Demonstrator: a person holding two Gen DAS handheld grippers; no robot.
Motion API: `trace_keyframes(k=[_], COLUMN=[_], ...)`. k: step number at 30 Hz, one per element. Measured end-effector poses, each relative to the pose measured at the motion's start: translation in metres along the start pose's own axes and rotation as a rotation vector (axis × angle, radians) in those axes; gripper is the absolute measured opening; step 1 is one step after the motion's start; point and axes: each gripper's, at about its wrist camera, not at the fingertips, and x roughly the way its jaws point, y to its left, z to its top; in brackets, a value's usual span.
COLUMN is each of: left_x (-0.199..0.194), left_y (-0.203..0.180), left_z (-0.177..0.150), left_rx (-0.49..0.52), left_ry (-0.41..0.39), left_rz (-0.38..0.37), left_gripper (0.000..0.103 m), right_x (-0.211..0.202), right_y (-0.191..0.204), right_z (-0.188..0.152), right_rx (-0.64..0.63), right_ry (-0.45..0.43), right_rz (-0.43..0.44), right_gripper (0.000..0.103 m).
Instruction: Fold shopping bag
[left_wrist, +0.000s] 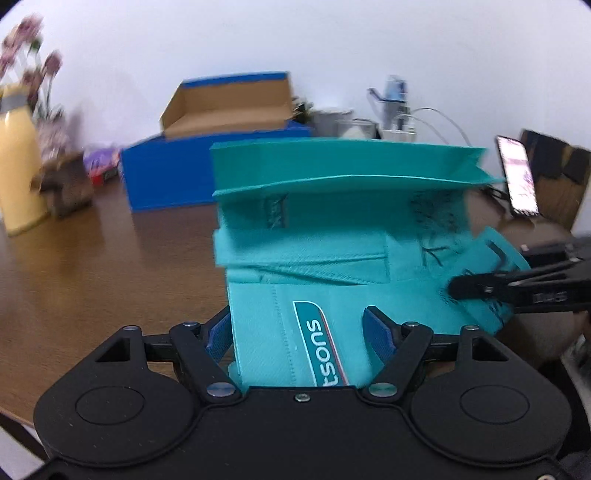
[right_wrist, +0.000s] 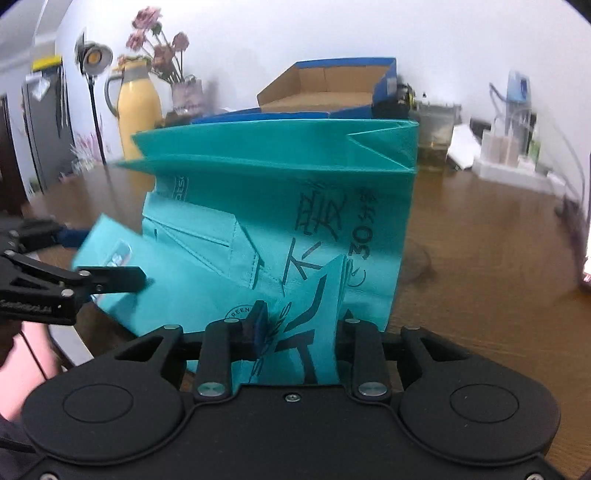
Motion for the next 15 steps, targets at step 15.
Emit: trace_keyframes(k=[15], left_x=[0.014], left_y=[-0.015], left_z=[-0.016], left_rx=[-0.005], left_ry=[-0.037], left_rz=[0.085], left_gripper=[0.075], right_x=[-0.019], right_y=[0.024], right_z=[-0.022], right_rx=[-0.024], right_ry=[-0.094], right_rz=[0.012], right_gripper=[0.034])
